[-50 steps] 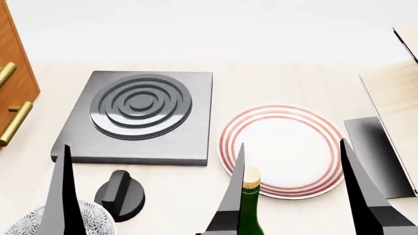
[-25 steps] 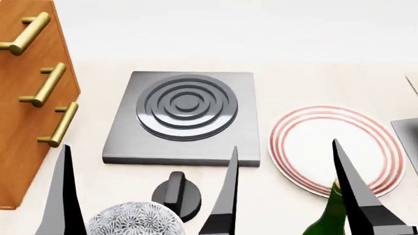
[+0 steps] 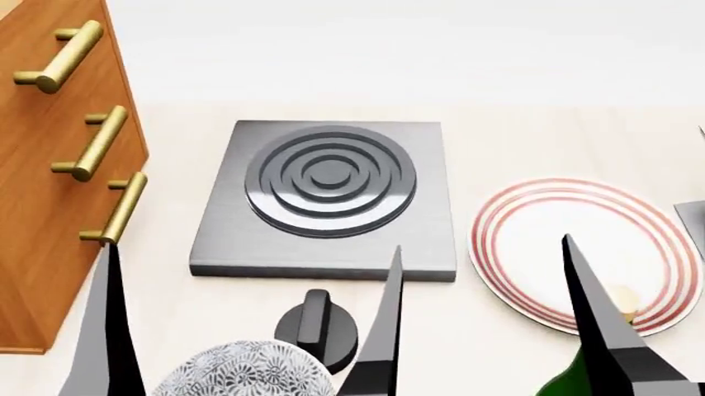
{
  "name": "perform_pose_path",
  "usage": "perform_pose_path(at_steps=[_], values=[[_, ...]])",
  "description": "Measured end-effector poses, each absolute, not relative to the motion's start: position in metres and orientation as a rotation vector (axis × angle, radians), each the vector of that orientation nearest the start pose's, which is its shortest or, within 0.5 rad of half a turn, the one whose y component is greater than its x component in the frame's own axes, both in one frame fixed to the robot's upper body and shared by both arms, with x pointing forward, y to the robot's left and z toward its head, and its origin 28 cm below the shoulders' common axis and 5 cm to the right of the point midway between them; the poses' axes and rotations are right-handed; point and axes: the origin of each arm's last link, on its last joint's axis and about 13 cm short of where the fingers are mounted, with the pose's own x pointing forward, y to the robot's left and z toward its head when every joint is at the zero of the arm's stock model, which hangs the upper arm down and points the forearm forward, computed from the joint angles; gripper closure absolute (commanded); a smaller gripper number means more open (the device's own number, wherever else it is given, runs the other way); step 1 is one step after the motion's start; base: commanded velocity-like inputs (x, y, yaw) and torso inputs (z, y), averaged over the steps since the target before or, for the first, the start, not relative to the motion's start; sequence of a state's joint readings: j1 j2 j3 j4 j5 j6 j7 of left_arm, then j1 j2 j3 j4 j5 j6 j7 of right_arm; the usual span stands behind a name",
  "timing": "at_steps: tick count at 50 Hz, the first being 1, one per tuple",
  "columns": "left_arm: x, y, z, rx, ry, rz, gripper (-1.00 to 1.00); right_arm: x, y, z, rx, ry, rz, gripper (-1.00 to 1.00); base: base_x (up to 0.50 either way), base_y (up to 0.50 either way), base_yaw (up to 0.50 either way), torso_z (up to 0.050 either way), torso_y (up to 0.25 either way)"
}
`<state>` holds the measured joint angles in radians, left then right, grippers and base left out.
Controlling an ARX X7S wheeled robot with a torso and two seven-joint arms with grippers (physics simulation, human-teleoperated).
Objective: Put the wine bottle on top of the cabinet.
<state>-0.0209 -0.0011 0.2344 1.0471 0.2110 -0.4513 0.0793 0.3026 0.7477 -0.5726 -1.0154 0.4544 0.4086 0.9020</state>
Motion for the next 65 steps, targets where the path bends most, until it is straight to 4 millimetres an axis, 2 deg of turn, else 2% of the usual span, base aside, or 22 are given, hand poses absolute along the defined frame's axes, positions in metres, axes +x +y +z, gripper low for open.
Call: perform_pose_path(at_steps=[9, 21, 30, 44, 65], values=[[0.152, 0.180, 0.190, 0.107, -0.624, -0.157, -1.00, 0.154, -0.098, 0.189, -0.136, -0.491, -0.014, -1.00, 0.00, 0.00, 0.00, 0.000, 0.000], [0.152, 0.181, 0.190, 0.103, -0.623, -0.154, -1.00, 0.170, -0.118, 0.187, -0.193, -0.450, -0.109, -1.00, 0.00, 0.00, 0.00, 0.000, 0.000], [0.153, 0.182, 0.191, 0.102, -0.622, -0.150, -1.00, 0.182, -0.127, 0.179, -0.212, -0.413, -0.145, -1.00, 0.00, 0.00, 0.00, 0.000, 0.000], [0.153, 0.183, 0.191, 0.102, -0.624, -0.143, -1.00, 0.195, -0.130, 0.164, -0.204, -0.363, -0.160, -1.00, 0.00, 0.00, 0.00, 0.000, 0.000], [0.153, 0.184, 0.191, 0.102, -0.623, -0.137, -1.00, 0.205, -0.140, 0.134, -0.166, -0.282, -0.211, -1.00, 0.00, 0.00, 0.00, 0.000, 0.000]])
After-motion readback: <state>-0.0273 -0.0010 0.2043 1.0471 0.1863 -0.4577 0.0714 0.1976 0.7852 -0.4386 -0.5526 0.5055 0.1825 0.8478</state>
